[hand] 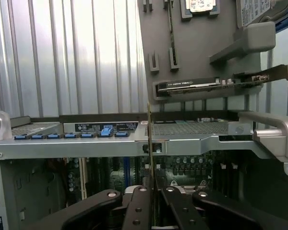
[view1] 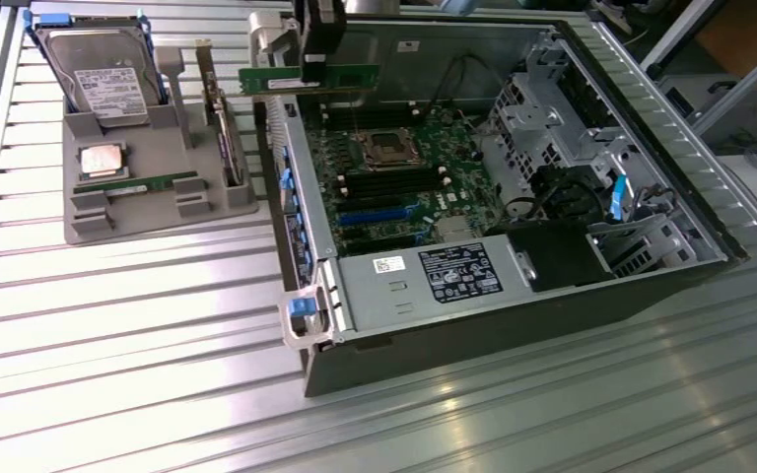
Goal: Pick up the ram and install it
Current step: 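Pick up the ram and move it above insertion slot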
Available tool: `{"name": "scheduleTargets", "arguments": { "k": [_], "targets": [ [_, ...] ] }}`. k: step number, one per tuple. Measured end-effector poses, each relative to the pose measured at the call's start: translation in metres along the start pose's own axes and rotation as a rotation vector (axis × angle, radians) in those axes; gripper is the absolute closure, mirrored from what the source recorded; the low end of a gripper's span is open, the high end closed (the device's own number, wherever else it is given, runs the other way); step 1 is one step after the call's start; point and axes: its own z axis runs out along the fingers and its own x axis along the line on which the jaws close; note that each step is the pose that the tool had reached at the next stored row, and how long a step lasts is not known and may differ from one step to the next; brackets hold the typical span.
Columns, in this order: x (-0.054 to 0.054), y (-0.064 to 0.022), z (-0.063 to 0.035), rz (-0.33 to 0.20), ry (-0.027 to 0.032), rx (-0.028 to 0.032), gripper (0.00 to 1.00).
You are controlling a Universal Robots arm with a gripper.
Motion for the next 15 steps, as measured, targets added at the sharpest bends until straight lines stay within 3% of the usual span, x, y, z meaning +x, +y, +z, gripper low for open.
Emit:
{"name": "scheduleTargets", "arguments": {
  "k": [9, 15],
  "targets": [
    [-0.001, -0.0214, 0.0009, 0.0, 0.0, 0.0, 0.87],
    [-0.001, -0.0303, 0.0012, 0.0, 0.0001, 0.0, 0.87]
  ]
}}
